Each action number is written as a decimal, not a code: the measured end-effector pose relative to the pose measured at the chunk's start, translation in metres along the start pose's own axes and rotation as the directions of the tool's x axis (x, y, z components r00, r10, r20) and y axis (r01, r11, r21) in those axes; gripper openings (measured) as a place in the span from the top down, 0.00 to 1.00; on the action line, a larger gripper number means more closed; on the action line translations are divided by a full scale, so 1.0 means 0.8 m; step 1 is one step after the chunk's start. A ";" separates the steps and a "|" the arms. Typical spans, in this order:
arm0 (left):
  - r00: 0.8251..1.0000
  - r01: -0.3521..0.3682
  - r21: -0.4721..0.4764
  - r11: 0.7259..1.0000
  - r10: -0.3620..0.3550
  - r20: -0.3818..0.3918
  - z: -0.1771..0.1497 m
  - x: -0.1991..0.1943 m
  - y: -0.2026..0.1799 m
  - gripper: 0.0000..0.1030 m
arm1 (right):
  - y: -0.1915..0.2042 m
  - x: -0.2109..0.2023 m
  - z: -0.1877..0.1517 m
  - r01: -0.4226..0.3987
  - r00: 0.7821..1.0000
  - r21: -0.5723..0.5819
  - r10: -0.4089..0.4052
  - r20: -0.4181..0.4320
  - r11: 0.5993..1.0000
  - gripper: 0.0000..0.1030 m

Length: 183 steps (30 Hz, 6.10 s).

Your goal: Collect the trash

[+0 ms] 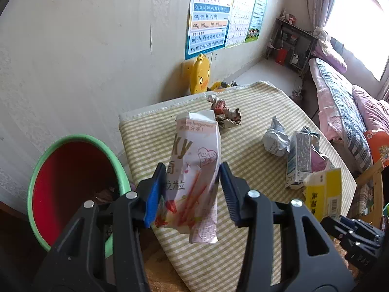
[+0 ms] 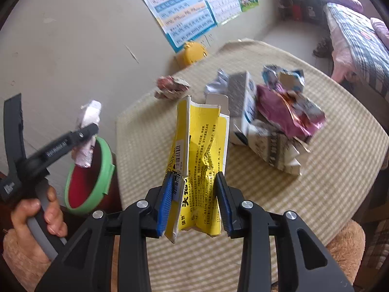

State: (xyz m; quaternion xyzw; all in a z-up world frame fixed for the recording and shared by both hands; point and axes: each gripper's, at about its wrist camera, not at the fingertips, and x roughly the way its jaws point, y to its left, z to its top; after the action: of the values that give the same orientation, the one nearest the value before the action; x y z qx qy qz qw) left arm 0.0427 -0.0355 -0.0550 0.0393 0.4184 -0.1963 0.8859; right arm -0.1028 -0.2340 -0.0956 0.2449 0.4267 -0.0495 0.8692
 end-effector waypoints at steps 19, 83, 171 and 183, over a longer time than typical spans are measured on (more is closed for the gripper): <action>0.997 -0.064 -0.049 0.997 0.066 0.041 0.000 -0.008 0.053 0.56 | 0.083 0.009 0.040 -0.067 0.997 -0.106 0.070 0.030 0.992 0.67; 0.931 -0.364 -0.305 0.880 0.355 -0.084 -0.066 -0.013 0.277 0.28 | 0.317 0.178 0.041 -0.328 0.936 -0.335 0.255 -0.243 0.883 0.40; 0.993 -0.057 0.167 0.984 0.073 -0.089 0.057 0.134 -0.082 0.77 | -0.075 0.034 -0.053 -0.066 0.991 0.113 0.078 -0.104 0.991 0.39; 0.996 -0.060 0.134 0.989 0.068 -0.060 -0.016 0.027 -0.016 0.77 | -0.049 0.037 -0.051 0.017 0.992 0.062 -0.009 -0.122 0.998 0.38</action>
State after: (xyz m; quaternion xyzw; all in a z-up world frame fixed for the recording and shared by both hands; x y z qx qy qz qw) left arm 0.0405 -0.0513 -0.0784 0.1175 0.4313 -0.1935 0.8733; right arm -0.1249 -0.2458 -0.1544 0.2718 0.4788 -0.0536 0.8331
